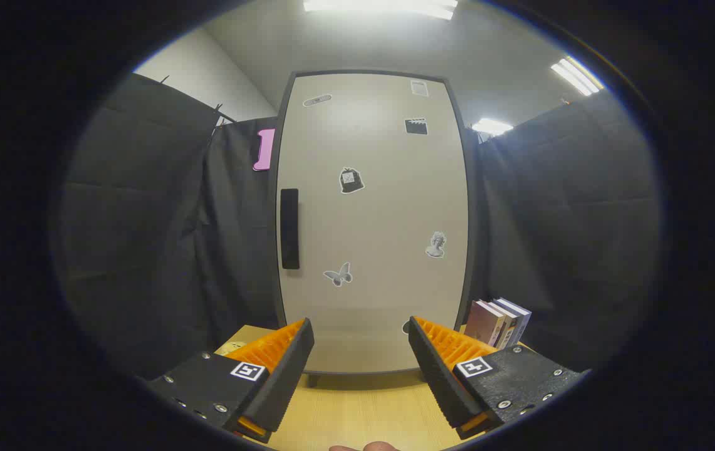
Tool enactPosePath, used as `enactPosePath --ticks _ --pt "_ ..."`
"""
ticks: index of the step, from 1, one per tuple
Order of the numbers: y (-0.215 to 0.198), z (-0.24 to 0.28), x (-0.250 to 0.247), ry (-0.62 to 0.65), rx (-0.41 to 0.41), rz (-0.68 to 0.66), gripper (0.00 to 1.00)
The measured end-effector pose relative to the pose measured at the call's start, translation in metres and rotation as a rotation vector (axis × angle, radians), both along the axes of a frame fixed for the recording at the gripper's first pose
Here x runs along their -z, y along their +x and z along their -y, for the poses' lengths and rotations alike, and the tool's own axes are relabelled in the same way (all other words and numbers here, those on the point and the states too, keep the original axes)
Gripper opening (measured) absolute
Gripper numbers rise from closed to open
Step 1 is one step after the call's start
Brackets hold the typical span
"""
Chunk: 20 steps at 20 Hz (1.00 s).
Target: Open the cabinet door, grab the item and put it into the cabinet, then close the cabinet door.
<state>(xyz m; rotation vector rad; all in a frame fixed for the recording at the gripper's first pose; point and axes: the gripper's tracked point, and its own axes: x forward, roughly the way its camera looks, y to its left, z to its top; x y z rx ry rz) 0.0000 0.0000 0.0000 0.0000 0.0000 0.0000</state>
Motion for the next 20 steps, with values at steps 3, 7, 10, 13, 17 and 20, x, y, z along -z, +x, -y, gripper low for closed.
enactPosePath --ticks 3,7,10,13,17,20 --pt "0.001 0.0 -0.001 0.002 0.001 0.003 0.95" --pt "0.004 0.001 -0.004 0.001 0.004 0.012 0.95" --pt "0.009 0.001 -0.007 0.014 0.005 0.024 0.95" --pt "0.014 0.0 -0.004 0.025 0.006 0.019 0.95" --pt "0.018 -0.006 -0.006 0.016 -0.007 0.025 0.95" --pt "0.023 -0.009 -0.008 -0.005 -0.013 0.04 0.95"
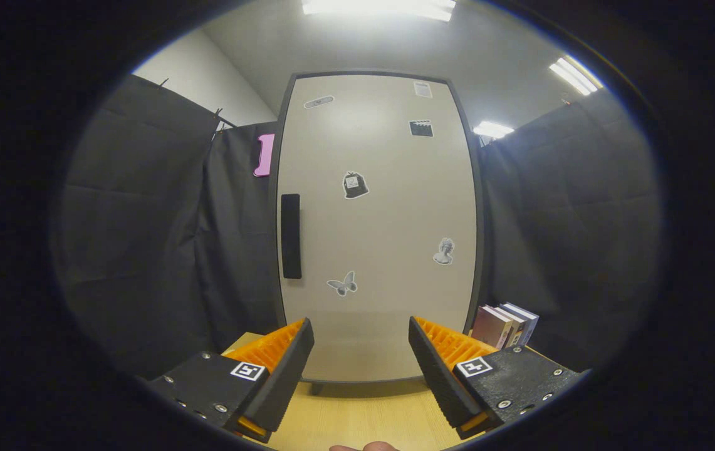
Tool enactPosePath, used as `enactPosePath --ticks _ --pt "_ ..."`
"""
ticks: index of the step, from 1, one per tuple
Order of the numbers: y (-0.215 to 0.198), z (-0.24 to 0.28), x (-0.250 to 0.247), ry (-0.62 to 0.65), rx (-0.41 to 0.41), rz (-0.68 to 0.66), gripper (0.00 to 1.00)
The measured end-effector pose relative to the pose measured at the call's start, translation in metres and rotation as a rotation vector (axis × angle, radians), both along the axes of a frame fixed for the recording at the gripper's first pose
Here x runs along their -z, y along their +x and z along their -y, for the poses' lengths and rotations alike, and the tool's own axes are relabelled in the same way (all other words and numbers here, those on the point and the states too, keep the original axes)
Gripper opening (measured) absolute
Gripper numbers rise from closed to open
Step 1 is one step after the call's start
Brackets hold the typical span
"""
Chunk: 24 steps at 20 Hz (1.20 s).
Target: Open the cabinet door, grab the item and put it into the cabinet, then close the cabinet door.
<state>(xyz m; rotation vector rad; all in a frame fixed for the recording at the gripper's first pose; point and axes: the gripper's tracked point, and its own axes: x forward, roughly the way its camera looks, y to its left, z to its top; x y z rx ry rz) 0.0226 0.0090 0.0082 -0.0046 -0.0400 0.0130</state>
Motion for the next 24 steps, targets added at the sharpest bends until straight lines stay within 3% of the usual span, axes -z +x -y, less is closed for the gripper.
enactPosePath --ticks 17,24 --pt "0.024 0.01 -0.007 0.018 0.015 -0.01 0.94" --pt "0.065 -0.008 -0.024 0.023 0.007 -0.032 0.94"
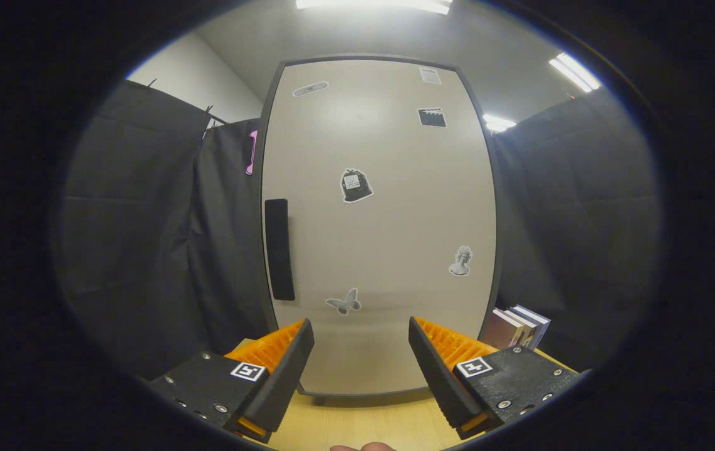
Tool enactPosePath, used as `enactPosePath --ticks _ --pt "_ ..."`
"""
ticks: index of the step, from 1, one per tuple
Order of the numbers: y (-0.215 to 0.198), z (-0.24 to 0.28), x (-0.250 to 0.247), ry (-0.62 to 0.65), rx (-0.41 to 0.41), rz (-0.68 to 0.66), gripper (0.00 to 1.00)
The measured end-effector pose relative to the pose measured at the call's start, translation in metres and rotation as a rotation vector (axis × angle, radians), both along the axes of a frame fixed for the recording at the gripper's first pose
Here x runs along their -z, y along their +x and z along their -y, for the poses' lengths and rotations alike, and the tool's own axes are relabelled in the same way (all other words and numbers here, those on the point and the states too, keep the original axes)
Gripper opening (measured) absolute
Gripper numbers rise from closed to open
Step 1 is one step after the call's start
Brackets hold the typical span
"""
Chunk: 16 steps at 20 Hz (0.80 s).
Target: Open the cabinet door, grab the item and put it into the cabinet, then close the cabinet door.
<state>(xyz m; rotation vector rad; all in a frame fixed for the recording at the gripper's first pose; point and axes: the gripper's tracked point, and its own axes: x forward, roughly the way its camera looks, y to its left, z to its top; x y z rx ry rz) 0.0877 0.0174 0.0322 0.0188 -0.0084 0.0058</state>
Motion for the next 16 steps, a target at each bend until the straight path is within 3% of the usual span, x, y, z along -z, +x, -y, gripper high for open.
enactPosePath --ticks 10,16 --pt "0.062 -0.074 -0.023 -0.011 -0.081 0.005 0.95" --pt "0.115 -0.083 -0.01 -0.043 -0.069 -0.026 0.88"
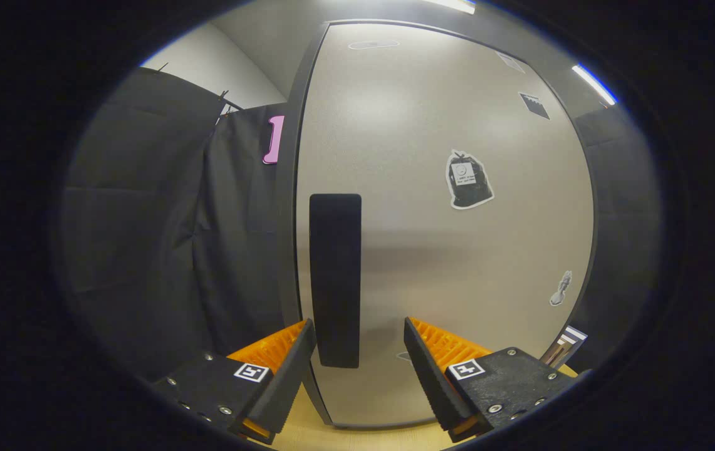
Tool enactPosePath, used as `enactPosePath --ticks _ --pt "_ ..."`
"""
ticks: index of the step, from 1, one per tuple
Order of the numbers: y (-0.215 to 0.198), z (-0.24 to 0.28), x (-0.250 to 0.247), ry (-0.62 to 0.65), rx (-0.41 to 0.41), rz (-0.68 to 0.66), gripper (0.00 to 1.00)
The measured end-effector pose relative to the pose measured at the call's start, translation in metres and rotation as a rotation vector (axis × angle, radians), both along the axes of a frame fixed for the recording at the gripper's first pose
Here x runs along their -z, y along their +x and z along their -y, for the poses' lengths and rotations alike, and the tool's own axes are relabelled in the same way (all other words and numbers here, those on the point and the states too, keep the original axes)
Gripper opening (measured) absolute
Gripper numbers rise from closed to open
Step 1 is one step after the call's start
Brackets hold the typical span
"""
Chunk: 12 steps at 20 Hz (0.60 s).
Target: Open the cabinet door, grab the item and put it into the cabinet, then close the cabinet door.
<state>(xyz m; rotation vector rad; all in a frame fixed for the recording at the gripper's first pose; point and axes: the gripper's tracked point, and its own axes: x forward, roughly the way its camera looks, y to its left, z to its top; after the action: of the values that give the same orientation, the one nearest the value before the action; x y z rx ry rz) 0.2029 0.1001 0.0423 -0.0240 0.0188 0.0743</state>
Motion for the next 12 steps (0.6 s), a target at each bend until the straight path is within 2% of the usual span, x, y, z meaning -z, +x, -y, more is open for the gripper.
enactPosePath --ticks 1,2,3,6,12 --pt "0.0 0.0 0.0 -0.001 0.002 0.01 0.85" --pt "0.0 -0.008 -0.002 0.001 -0.031 0.024 0.76" --pt "-0.001 -0.014 -0.003 -0.011 -0.058 0.032 0.72" --pt "-0.004 -0.016 -0.002 -0.016 -0.085 0.039 0.35" --pt "-0.012 -0.016 -0.002 -0.026 -0.136 0.025 0.31"
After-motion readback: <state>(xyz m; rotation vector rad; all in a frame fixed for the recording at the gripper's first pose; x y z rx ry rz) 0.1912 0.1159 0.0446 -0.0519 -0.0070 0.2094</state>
